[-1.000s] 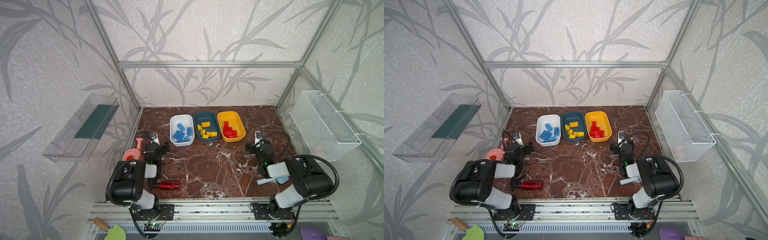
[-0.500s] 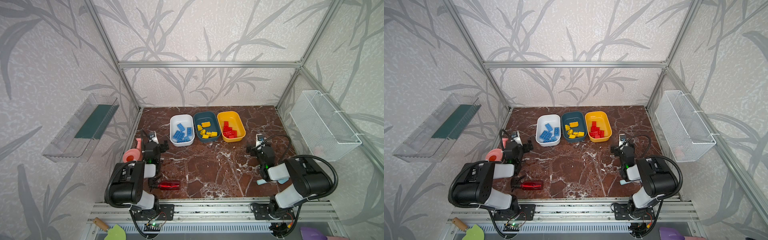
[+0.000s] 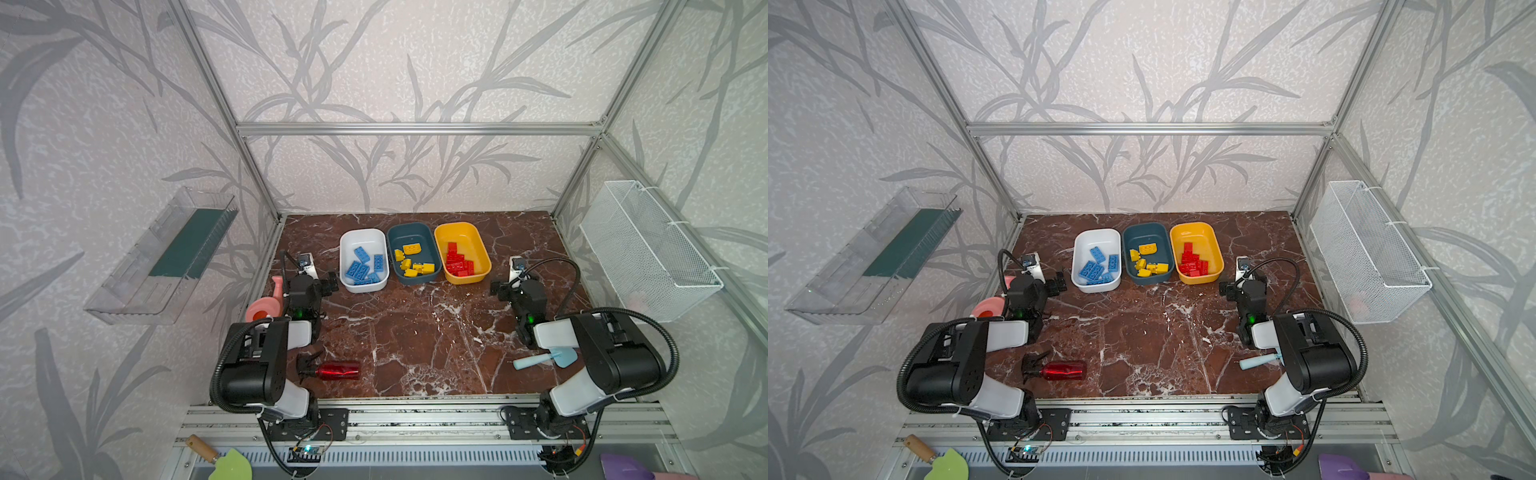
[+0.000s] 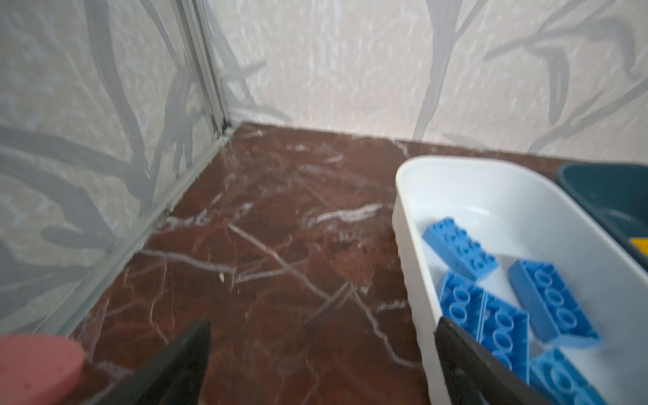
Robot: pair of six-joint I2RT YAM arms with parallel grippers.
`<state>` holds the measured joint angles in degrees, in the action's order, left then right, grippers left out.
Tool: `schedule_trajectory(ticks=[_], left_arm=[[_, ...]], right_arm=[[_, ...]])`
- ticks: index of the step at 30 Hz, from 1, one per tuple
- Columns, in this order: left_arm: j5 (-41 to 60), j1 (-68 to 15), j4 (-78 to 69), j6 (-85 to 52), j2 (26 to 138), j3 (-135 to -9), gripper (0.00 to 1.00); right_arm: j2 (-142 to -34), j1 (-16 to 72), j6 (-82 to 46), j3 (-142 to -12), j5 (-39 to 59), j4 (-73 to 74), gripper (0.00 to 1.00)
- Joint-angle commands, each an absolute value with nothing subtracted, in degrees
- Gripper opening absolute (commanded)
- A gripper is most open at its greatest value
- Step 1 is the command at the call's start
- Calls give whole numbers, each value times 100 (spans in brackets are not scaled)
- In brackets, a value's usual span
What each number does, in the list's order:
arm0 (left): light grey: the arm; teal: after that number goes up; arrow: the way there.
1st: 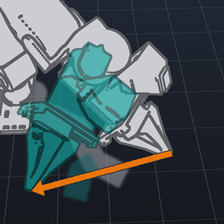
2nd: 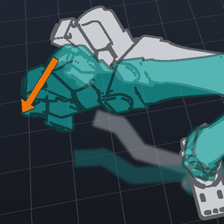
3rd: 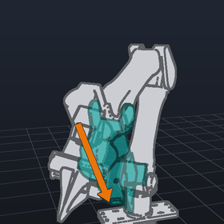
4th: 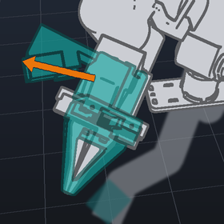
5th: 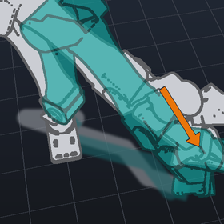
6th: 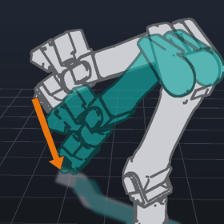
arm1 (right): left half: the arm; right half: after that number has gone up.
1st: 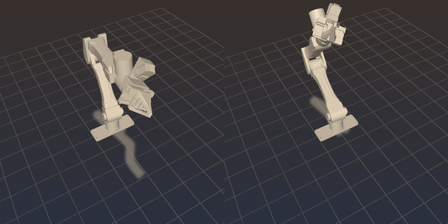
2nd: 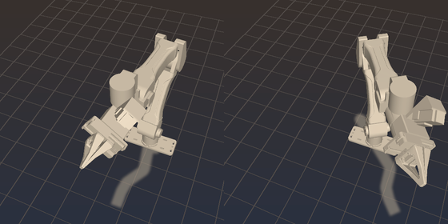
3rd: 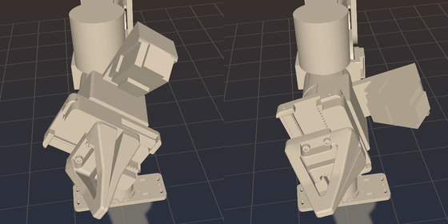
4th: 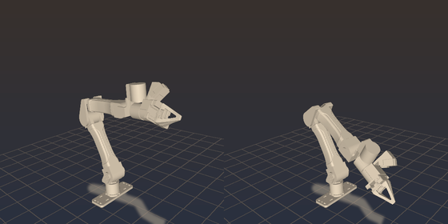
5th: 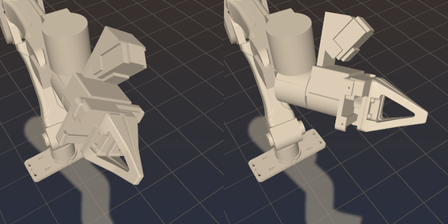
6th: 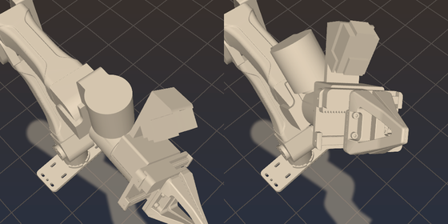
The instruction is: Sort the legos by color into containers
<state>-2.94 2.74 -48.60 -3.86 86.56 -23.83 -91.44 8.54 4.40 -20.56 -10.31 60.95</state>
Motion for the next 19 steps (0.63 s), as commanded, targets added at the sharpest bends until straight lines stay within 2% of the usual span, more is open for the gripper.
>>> schedule_trajectory(ticks=[1, 4, 5, 7, 9, 10, 11, 13, 17, 19], left_arm=[[-251, 238, -4663, -250, 8658, -2278, 99], [-23, 212, -6253, -155, 8311, -1215, 99], [0, 218, -7001, -144, 8368, -863, 99], [-57, 211, -7344, -149, 8689, -874, 99], [-168, 213, -6292, -140, 8930, -1693, 99], [-307, 213, -4949, -204, 8884, -2345, 99], [-292, 220, -4210, -276, 8500, -2430, 99], [-4, 211, -3956, -157, 8474, -2557, 99], [-247, 251, -4785, -297, 8824, -2338, 99], [-218, 247, -4261, -296, 8656, -2458, 99]], right_arm=[[-9164, 923, 638, -1658, -842, 6651, 99], [-9388, 923, 690, -1128, -788, 7883, 99], [-9405, 929, 665, -1067, -878, 8030, 99], [-9353, 932, 641, -1163, -934, 7787, 99], [-9331, 934, 654, -1234, -934, 7657, 99], [-9296, 936, 643, -1279, -920, 7523, 99], [-9312, 940, 670, -1362, -918, 7419, 99], [-9221, 945, 669, -1505, -863, 7013, 99], [-9158, 949, 695, -1793, -826, 6395, 99], [-9148, 951, 694, -1821, -843, 6331, 99]])
